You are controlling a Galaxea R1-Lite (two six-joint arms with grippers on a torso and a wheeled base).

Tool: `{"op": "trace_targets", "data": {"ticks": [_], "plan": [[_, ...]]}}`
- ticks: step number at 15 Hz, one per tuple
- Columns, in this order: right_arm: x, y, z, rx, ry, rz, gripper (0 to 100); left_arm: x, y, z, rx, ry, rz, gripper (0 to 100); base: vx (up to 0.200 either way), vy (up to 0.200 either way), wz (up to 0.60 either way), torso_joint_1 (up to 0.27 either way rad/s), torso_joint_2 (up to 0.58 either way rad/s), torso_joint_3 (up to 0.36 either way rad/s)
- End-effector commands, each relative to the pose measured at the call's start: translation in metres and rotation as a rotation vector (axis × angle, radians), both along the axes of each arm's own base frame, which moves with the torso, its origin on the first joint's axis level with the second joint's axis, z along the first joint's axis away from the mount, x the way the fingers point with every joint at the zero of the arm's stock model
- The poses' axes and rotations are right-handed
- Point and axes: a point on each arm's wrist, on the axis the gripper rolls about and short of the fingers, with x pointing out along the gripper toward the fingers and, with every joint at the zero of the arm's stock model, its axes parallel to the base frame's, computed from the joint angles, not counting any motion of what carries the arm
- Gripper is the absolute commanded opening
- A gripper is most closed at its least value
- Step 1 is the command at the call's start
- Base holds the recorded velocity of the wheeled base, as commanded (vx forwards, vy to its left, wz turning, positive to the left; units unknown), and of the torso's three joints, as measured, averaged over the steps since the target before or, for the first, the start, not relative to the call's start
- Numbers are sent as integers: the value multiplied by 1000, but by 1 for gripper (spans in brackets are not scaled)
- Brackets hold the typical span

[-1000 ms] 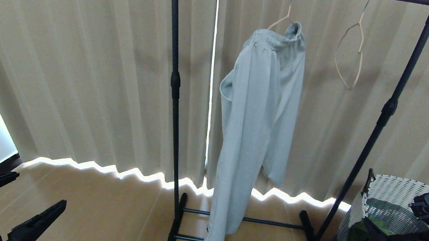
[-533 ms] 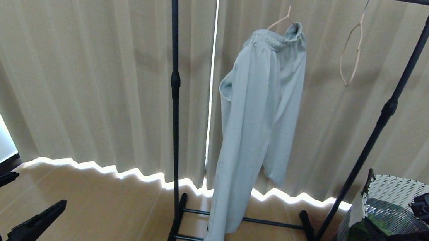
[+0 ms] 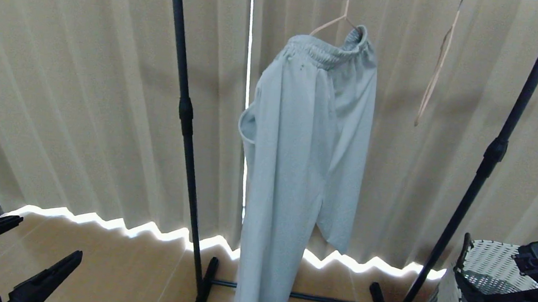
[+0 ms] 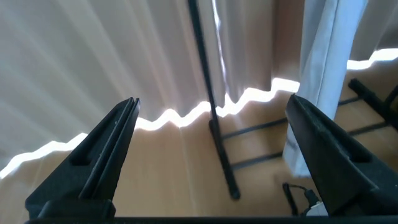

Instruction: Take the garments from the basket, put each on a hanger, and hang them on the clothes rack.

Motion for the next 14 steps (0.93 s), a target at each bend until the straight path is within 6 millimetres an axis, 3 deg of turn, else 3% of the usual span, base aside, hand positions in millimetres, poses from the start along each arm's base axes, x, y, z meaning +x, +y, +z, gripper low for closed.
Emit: {"op": "trace_targets", "data": {"ticks": [1,12,14], "plan": [[0,0,0,0,0,0,100,0,0,-1,2,1,-1,100,0,0,0,0,0,0],[0,0,0,-1,0,-1,100,-4,0,1,0,-20,-9,100,0,0,0,0,0,0],[0,0,0,-1,0,-1,100,-4,0,1,6,-22,-9,100,-200,0,0,2,5,0]]}}
